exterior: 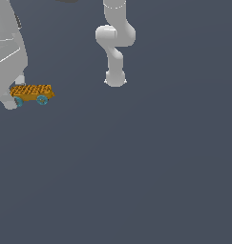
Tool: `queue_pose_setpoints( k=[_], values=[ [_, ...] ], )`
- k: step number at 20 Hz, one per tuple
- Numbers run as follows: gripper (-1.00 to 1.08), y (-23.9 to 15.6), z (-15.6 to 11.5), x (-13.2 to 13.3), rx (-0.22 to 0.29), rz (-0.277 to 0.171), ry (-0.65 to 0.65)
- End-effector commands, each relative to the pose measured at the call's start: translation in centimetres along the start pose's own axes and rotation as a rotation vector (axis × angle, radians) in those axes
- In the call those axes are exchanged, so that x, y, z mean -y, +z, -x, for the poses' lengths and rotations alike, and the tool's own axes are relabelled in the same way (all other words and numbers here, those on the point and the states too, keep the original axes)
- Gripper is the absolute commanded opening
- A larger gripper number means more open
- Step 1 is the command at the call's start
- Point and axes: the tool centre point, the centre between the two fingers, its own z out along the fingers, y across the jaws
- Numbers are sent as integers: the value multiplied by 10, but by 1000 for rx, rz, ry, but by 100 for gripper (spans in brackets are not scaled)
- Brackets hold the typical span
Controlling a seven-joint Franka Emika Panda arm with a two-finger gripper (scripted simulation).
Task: Pick up the object and move it to a goal position.
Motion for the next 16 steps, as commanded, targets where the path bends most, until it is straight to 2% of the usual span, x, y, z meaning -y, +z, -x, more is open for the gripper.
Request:
queue_pose_setpoints(
  k=[1,8,16],
  values=[
    [-100,-18,-9,-1,-7,-7,13],
    [-100,-45,-23,-2,-18,-18,33],
    [-100,-48,-25,-1,-19,-20,36]
  ],
)
